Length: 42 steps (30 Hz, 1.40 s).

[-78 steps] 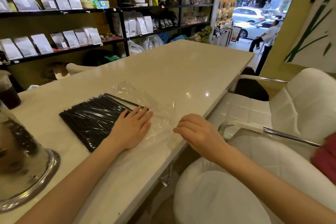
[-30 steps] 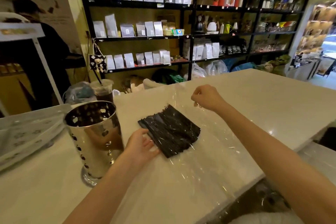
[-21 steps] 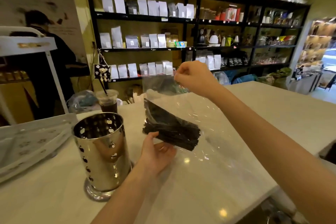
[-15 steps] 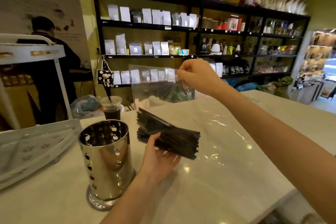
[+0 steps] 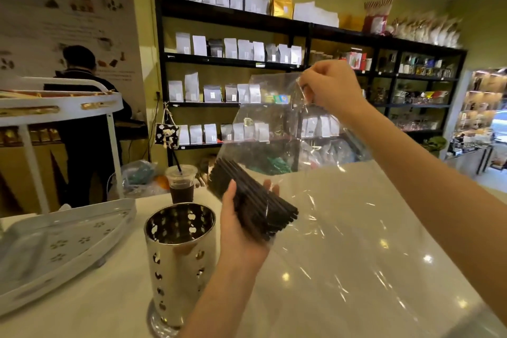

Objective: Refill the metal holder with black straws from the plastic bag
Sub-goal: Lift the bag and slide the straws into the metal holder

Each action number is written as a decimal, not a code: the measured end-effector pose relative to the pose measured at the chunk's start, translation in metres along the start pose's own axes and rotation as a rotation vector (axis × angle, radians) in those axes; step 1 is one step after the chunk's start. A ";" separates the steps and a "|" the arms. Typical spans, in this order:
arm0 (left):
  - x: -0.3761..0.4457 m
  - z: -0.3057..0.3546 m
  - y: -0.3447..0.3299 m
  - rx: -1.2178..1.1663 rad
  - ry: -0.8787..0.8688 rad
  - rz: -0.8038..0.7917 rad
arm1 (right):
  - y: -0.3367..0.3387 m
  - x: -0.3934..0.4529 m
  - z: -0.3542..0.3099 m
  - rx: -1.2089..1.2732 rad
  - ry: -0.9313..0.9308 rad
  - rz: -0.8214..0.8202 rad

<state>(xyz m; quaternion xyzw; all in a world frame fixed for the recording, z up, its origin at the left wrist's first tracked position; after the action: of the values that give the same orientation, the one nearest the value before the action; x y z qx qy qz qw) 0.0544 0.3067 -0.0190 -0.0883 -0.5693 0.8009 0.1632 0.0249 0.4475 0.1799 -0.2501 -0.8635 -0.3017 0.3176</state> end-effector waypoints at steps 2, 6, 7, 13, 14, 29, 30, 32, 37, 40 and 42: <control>-0.002 0.014 -0.014 -0.026 -0.008 -0.044 | 0.000 0.001 -0.004 0.014 0.017 0.046; -0.004 0.051 -0.030 0.162 -0.003 -0.040 | -0.004 0.000 -0.012 0.047 -0.006 0.074; -0.004 0.062 -0.030 0.244 -0.008 -0.012 | -0.005 -0.001 -0.013 0.061 -0.037 0.067; 0.003 0.129 -0.025 0.498 -0.035 0.125 | -0.020 -0.012 -0.010 0.265 -0.238 -0.176; 0.006 0.138 -0.023 0.543 -0.028 0.118 | -0.025 -0.012 -0.009 0.278 -0.255 -0.202; 0.076 0.228 -0.046 0.923 -0.218 0.182 | -0.099 0.031 0.005 0.475 -0.129 -0.174; 0.081 0.229 -0.047 0.930 -0.225 0.175 | -0.101 0.034 0.006 0.491 -0.117 -0.152; 0.088 0.232 -0.047 0.962 -0.238 0.183 | -0.107 0.037 0.007 0.540 -0.099 -0.120; 0.098 0.231 -0.032 1.041 -0.242 0.181 | -0.121 0.032 0.007 0.659 -0.065 -0.099; 0.097 0.227 -0.022 1.039 -0.241 0.144 | -0.128 0.023 0.004 0.721 -0.054 -0.113; 0.093 0.227 -0.018 1.055 -0.270 0.123 | -0.131 0.018 0.004 0.728 -0.072 -0.134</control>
<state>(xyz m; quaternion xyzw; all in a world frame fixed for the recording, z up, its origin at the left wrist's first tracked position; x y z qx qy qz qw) -0.1036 0.1457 0.0783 0.0758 -0.1003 0.9900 0.0638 -0.0702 0.3642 0.1421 -0.0740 -0.9393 0.0138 0.3346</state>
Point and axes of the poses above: each hand's wrist, its own x-axis towards the middle knuckle, its own y-axis out of the back of the hand, z = x × y, the point moved 3 cm from there along x, towards the middle knuckle, and after that the axes turned 4 degrees about -y, right-handed, at the moved point
